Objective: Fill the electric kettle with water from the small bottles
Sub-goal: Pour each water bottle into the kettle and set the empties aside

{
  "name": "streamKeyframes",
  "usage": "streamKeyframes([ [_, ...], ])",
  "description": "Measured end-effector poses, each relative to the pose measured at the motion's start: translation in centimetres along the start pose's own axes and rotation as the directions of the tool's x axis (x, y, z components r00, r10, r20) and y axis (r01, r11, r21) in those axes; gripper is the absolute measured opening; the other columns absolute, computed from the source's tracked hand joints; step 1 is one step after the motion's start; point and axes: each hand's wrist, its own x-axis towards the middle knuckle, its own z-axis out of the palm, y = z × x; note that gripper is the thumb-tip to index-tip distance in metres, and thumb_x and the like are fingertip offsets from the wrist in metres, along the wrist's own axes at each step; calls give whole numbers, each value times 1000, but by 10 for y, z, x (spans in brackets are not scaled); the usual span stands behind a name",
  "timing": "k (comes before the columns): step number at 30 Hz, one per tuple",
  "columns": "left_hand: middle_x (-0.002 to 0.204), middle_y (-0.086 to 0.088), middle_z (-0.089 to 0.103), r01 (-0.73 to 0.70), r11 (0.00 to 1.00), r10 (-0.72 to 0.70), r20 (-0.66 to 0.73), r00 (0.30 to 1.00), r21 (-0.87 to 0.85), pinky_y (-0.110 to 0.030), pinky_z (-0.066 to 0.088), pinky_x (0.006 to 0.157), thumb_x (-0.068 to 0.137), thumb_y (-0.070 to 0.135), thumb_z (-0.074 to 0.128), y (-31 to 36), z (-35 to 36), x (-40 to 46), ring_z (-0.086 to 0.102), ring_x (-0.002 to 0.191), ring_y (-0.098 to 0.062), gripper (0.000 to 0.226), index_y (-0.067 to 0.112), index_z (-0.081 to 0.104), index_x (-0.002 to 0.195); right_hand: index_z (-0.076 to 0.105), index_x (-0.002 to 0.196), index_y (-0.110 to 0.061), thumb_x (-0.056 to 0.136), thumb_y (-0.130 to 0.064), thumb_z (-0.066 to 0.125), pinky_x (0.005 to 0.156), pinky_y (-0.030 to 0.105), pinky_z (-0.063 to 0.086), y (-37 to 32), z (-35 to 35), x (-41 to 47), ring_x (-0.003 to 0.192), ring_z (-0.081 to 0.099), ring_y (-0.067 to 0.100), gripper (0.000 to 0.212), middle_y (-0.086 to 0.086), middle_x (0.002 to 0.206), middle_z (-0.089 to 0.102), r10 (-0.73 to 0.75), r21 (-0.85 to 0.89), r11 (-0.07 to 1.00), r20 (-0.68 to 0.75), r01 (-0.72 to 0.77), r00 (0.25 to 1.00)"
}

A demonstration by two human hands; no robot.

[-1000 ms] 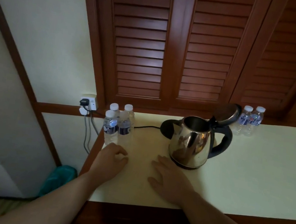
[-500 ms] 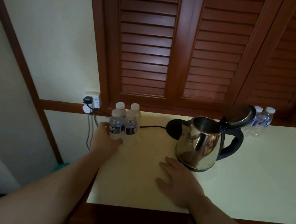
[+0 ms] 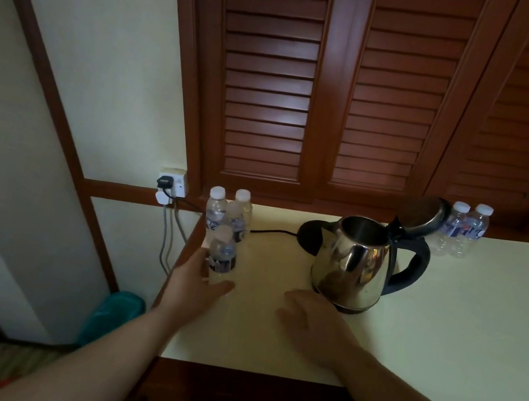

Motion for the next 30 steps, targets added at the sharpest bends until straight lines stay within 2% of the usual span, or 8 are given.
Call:
streamKeyframes([
  [4, 107, 6, 71, -36, 999, 39, 151, 988, -24, -39, 59, 85, 69, 54, 86, 22, 26, -23, 68, 96, -14, 59, 31, 59, 116, 59, 135, -29, 98, -61, 54, 89, 35, 58, -11, -28, 2, 99, 65, 3, 49, -11, 112, 67, -27, 222, 973, -191, 70, 981],
  [9, 110, 8, 73, -100, 992, 118, 287, 951, -75, -29, 56, 85, 70, 41, 92, 48, 53, -34, 68, 99, -10, 52, 36, 64, 114, 63, 116, -29, 83, -87, 45, 71, 29, 55, -34, -76, 10, 79, 62, 6, 69, -11, 88, 62, -153, 152, 970, -236, 192, 960],
  [12, 109, 10, 74, -117, 988, 143, 296, 944, -103, -31, 57, 85, 69, 44, 92, 54, 61, -38, 69, 98, -8, 53, 40, 64, 113, 63, 96, -26, 86, -75, 61, 64, 29, 49, -42, -93, 12, 70, 57, 8, 50, -6, 80, 60, -204, 40, 976, -182, 214, 962],
  [16, 111, 9, 74, -108, 986, 140, 285, 948, -126, -33, 58, 88, 67, 45, 92, 55, 63, -40, 68, 97, -7, 58, 44, 64, 118, 62, 85, -15, 81, -69, 73, 60, 38, 46, -54, -108, 16, 68, 57, 19, 55, 2, 76, 61, -213, -80, 975, -100, 205, 972],
  [20, 110, 10, 73, -115, 986, 149, 316, 937, -122, -37, 59, 89, 68, 47, 90, 57, 60, -38, 67, 98, -8, 54, 42, 64, 116, 60, 82, -17, 92, -53, 72, 57, 28, 36, -60, -119, 19, 60, 46, 10, 39, -3, 73, 54, -293, -167, 940, 50, 297, 955],
  [23, 110, 10, 72, -122, 986, 154, 325, 933, -117, -39, 58, 90, 70, 48, 88, 57, 59, -39, 67, 99, -9, 50, 42, 63, 113, 71, 102, -21, 100, -44, 64, 73, 33, 50, -63, -133, 24, 78, 56, 9, 24, -7, 95, 60, -340, -198, 902, 224, 384, 913],
  [27, 110, 6, 72, -125, 984, 159, 316, 936, -123, -40, 58, 90, 69, 52, 87, 56, 60, -40, 68, 102, -13, 51, 43, 63, 112, 62, 138, -27, 100, -52, 60, 82, 29, 49, -74, -146, 27, 92, 56, 6, 45, -7, 122, 60, -278, -296, 879, 318, 374, 906],
  [30, 114, 13, 72, -130, 984, 163, 323, 932, -122, -34, 57, 92, 72, 48, 89, 57, 59, -40, 67, 104, -8, 54, 47, 61, 117, 65, 106, -14, 88, -69, 65, 63, 29, 40, -81, -141, 26, 73, 50, 11, 57, 5, 98, 63, -183, -352, 904, 199, 244, 963],
])
